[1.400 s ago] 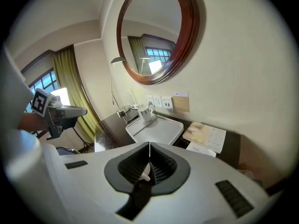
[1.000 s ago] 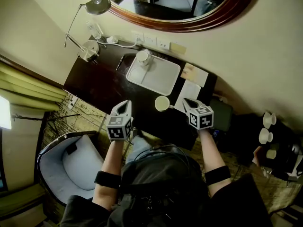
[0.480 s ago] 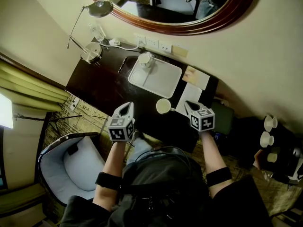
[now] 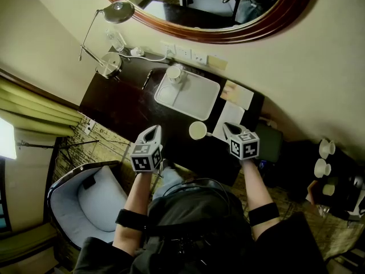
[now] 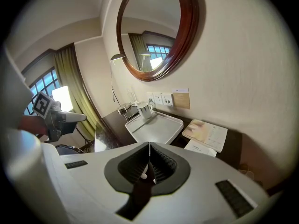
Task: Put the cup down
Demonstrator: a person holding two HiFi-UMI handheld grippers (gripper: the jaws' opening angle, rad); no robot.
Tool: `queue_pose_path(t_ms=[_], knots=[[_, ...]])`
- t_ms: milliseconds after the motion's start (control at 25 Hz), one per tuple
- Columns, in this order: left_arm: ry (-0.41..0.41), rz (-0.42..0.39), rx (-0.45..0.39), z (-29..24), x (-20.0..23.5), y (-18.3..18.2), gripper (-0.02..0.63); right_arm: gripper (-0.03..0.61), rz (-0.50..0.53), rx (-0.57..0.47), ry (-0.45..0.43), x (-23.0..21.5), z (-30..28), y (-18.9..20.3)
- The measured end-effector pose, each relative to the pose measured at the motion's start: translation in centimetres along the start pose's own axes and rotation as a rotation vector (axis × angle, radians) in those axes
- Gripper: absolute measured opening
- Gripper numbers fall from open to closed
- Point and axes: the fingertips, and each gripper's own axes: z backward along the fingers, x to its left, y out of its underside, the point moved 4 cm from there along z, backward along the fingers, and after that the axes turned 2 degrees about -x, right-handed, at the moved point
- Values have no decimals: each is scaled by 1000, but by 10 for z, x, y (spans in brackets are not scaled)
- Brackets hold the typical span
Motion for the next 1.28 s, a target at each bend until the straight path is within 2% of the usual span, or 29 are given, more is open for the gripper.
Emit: queue_pose_path(t_ms=[280, 440, 520, 600, 720, 840, 960, 1120, 1280], knots=[[0, -8, 21, -10, 17, -3, 0, 37, 61, -40, 29, 4, -29, -43], [4, -28, 18, -20, 29, -16, 0, 213, 114, -48, -4, 21, -65, -85], [9, -39, 15, -27, 36, -23, 0, 246, 150, -46, -16, 32, -88, -102], [20, -50, 20, -37, 47, -26, 0, 359, 174, -43, -18, 43, -111, -116], [44, -64, 31, -53, 61, -30, 0, 462, 164, -28, -8, 60, -146, -127], [55, -78, 28, -70, 72, -38, 0, 494, 141, -23, 11, 75, -179, -133], [75, -85, 25, -85, 81, -45, 0, 522, 88, -17, 78, 79, -209, -137], [94, -94, 30, -102, 101, -48, 0, 522, 7, -19, 174, 86, -248, -149], [120, -96, 58, -116, 114, -46, 0, 522, -10, -24, 229, 89, -277, -165]])
